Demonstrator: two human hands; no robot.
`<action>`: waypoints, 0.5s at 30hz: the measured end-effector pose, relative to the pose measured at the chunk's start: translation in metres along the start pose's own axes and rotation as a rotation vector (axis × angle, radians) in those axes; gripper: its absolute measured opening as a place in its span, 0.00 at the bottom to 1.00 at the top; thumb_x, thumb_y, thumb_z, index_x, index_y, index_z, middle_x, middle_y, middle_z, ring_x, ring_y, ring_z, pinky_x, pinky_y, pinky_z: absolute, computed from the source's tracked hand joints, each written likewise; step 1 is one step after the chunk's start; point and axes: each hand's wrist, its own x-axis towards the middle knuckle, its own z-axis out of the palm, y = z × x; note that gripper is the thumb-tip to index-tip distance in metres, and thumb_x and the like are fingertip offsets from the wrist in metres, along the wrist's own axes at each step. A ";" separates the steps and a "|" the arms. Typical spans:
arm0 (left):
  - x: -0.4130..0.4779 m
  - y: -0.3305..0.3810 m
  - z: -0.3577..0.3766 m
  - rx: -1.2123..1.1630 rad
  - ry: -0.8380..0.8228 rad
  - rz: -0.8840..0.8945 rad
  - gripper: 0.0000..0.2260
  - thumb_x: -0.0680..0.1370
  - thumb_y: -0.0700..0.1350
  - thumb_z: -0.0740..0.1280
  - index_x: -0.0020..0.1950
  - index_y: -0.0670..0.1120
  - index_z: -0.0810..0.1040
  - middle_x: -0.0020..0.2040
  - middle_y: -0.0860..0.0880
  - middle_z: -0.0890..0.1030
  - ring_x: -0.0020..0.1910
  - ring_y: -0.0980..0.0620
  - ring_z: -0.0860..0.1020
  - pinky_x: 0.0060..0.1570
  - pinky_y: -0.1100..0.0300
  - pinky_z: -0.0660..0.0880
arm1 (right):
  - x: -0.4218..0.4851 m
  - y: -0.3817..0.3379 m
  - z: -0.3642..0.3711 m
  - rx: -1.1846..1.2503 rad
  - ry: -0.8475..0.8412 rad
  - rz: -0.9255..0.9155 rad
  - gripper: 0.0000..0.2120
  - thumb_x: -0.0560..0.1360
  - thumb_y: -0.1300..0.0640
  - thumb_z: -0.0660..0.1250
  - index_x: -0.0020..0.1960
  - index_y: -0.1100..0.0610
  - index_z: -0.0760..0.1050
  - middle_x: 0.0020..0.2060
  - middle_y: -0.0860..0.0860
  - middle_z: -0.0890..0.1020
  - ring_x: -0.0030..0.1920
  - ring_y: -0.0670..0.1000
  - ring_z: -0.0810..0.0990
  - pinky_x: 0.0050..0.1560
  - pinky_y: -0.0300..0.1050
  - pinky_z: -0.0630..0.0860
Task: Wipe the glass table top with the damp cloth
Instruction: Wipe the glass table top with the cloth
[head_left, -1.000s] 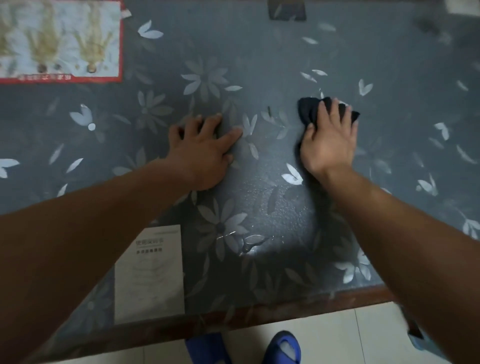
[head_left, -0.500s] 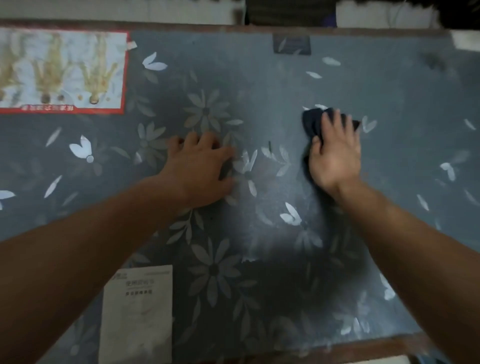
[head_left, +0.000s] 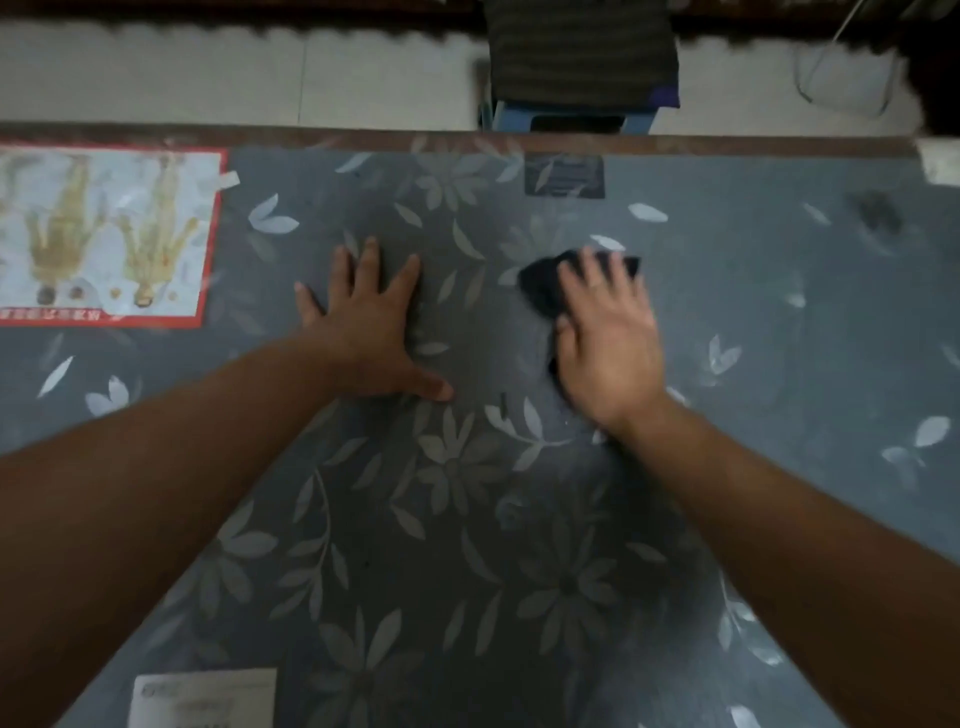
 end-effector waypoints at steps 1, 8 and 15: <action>0.000 0.000 -0.001 -0.003 0.004 -0.005 0.64 0.54 0.74 0.74 0.78 0.60 0.37 0.79 0.48 0.34 0.77 0.41 0.34 0.71 0.30 0.42 | -0.013 -0.009 0.003 -0.006 -0.027 -0.084 0.27 0.78 0.53 0.56 0.77 0.56 0.64 0.77 0.56 0.63 0.79 0.61 0.56 0.77 0.63 0.55; -0.001 -0.006 0.001 -0.007 0.022 0.023 0.63 0.54 0.77 0.70 0.77 0.62 0.35 0.79 0.50 0.31 0.77 0.44 0.32 0.72 0.32 0.40 | 0.024 0.039 -0.013 0.017 -0.024 0.045 0.28 0.77 0.52 0.52 0.77 0.56 0.65 0.78 0.57 0.62 0.79 0.61 0.55 0.78 0.61 0.51; 0.003 -0.009 0.003 -0.020 -0.105 0.035 0.63 0.57 0.77 0.69 0.71 0.63 0.23 0.71 0.50 0.19 0.70 0.43 0.20 0.68 0.31 0.31 | 0.037 -0.017 0.001 -0.009 -0.059 -0.170 0.26 0.79 0.54 0.59 0.77 0.55 0.63 0.78 0.54 0.62 0.79 0.60 0.55 0.77 0.62 0.54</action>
